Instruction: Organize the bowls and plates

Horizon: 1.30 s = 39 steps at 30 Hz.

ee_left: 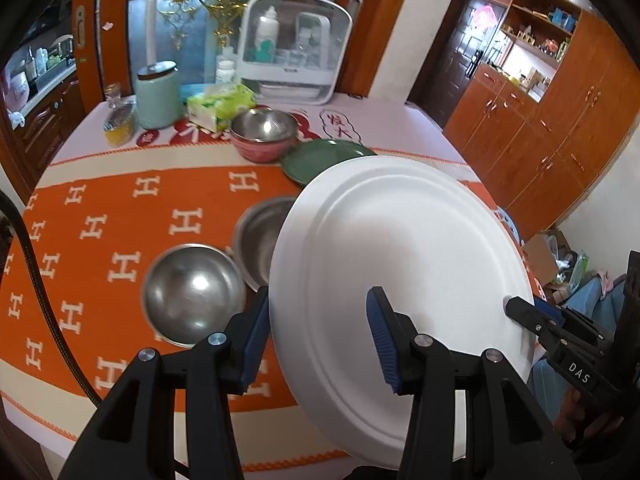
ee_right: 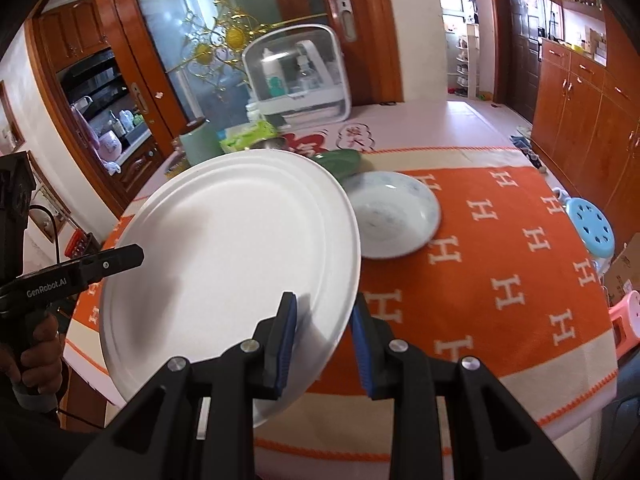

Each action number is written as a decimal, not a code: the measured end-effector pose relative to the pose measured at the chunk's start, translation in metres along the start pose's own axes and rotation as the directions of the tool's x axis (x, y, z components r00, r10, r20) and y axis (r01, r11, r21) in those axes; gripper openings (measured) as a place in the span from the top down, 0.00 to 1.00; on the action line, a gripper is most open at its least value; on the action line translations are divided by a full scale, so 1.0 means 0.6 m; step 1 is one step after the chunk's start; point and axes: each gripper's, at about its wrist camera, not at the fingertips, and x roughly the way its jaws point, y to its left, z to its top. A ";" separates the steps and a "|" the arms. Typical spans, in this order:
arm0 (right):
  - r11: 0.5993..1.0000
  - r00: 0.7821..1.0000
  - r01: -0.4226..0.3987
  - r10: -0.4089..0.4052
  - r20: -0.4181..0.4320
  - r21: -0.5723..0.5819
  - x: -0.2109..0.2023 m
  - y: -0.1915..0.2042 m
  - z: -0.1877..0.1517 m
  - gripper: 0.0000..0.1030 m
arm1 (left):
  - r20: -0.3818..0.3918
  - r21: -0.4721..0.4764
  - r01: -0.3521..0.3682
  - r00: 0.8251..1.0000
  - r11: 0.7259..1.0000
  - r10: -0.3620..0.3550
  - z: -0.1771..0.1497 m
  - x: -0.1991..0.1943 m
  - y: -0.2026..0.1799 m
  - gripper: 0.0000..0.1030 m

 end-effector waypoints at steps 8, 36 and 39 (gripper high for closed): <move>0.999 0.997 0.032 -0.033 -0.074 -0.010 0.018 -0.058 -0.032 0.72 | -0.078 0.002 -0.015 0.997 1.000 0.015 -0.039 0.059 -0.050 0.56; 0.997 0.959 0.050 -0.031 -0.281 0.062 0.137 -0.099 -0.130 0.63 | -0.350 0.060 -0.156 0.922 0.986 0.167 -0.134 0.214 -0.067 0.55; 0.997 0.955 0.055 -0.038 -0.294 0.049 0.138 -0.092 -0.134 0.60 | -0.365 0.041 -0.161 0.917 0.986 0.164 -0.139 0.217 -0.063 0.55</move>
